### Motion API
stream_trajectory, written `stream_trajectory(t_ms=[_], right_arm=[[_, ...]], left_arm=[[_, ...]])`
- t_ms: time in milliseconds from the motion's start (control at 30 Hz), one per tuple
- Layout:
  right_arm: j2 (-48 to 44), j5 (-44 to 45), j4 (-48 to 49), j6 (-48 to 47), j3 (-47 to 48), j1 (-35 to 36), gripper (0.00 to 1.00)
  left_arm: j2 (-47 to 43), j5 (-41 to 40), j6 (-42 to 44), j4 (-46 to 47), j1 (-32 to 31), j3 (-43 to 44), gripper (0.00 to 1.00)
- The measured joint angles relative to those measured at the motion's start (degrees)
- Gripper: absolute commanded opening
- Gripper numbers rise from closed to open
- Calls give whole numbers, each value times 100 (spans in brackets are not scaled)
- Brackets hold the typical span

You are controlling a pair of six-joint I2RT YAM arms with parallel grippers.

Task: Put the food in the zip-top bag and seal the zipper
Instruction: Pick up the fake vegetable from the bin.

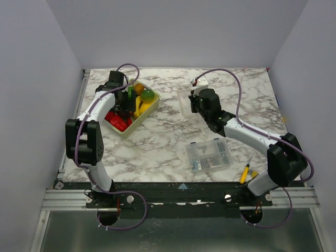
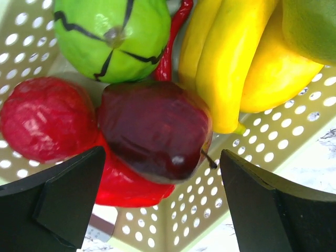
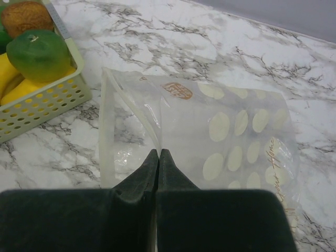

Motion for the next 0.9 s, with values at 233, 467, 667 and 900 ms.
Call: stream_trajectory(t_ms=[233, 467, 667, 900], right_arm=[[-48, -33, 20, -2, 0, 0, 1], [-48, -85, 26, -4, 0, 0, 1], [-48, -142, 24, -2, 0, 0, 1], [-50, -210, 24, -2, 0, 0, 1]], left_arm=[[511, 186, 190, -39, 17, 201, 73], [415, 164, 214, 13, 37, 140, 49], [-160, 68, 144, 7, 37, -74, 46], [-1425, 570, -337, 177, 37, -393, 44]])
